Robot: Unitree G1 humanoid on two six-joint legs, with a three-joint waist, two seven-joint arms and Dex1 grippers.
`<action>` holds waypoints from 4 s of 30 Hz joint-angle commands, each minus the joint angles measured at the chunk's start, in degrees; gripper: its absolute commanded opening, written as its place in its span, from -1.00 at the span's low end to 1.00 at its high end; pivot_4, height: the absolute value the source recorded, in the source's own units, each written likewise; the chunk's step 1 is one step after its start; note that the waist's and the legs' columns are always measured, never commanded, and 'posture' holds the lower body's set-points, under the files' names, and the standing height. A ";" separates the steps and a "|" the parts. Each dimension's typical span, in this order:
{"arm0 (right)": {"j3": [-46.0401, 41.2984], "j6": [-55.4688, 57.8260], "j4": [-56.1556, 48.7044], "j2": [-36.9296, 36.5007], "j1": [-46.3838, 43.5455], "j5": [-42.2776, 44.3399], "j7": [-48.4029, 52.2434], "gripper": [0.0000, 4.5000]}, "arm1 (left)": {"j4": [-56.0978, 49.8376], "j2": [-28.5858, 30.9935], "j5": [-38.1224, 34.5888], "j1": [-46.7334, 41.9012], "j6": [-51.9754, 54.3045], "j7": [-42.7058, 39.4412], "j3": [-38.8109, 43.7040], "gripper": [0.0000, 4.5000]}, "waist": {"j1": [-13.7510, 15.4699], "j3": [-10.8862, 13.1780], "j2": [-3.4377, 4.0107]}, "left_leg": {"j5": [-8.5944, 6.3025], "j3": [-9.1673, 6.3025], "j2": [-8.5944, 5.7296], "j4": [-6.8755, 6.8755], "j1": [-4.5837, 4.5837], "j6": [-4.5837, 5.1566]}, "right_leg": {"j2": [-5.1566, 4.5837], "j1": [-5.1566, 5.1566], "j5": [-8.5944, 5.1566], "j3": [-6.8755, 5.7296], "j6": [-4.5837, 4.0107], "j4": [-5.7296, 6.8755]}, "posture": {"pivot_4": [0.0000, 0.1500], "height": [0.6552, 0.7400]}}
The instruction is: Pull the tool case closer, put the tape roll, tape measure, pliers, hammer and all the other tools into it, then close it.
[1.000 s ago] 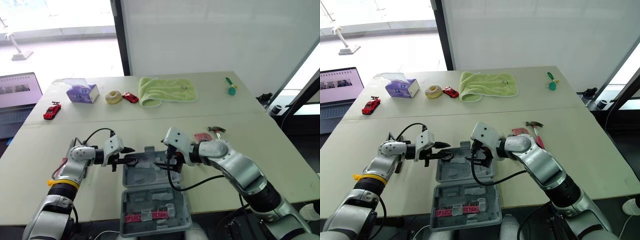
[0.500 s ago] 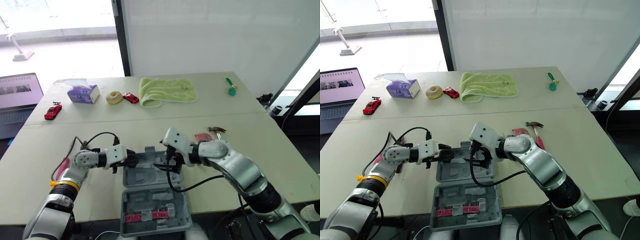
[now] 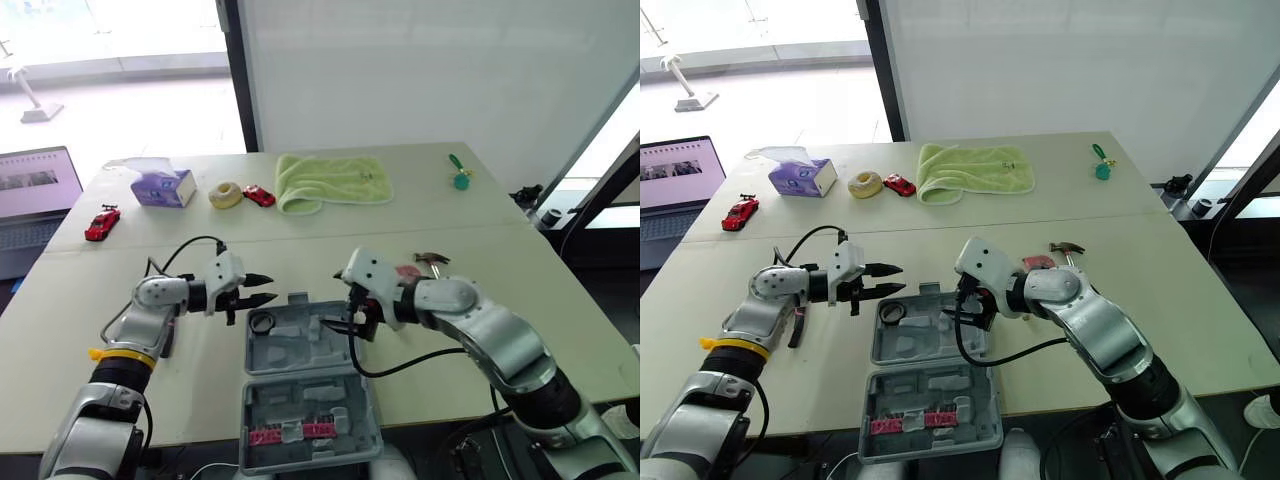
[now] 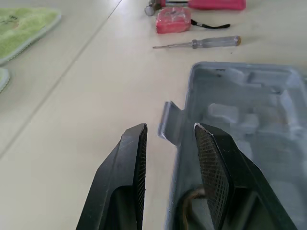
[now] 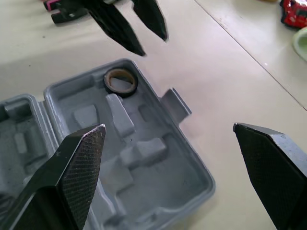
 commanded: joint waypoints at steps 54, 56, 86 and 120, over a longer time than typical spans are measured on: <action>-20.93 11.03 -12.58 19.57 27.54 -9.12 -43.47 1.00 | -43.76 5.89 -20.57 39.57 14.92 2.56 15.20 0.99 | 1.70 -0.04 0.15 | -0.04 0.21 0.21 -0.04 0.06 0.04 | 0.12 0.07 -0.20 0.09 -0.58 -0.22 | 1.00 1.00; -18.95 9.35 -5.87 20.14 23.24 -10.59 -44.22 1.00 | -45.83 5.76 -22.95 38.53 15.43 1.65 14.88 0.99 | 1.75 -0.03 0.19 | -0.04 0.21 0.21 -0.04 0.04 0.04 | 0.12 0.08 -0.21 0.08 -0.58 -0.25 | 1.00 1.00; -18.08 -8.90 27.42 25.34 9.08 -13.04 -41.76 0.43 | -44.61 3.58 -19.14 38.81 8.11 2.50 13.20 1.00 | 1.41 0.10 0.48 | -0.04 0.20 0.26 -0.07 0.05 0.05 | 0.22 0.04 -0.19 0.09 -0.58 -0.23 | 1.00 1.00; -16.07 1.43 -8.25 24.68 43.09 -11.67 -37.45 -0.98 | -41.78 4.24 -17.40 34.51 8.18 0.75 9.32 1.00 | 1.76 0.09 0.52 | -0.04 0.17 0.27 -0.09 0.04 0.06 | 0.22 0.05 -0.24 0.09 -0.64 -0.26 | 1.00 1.00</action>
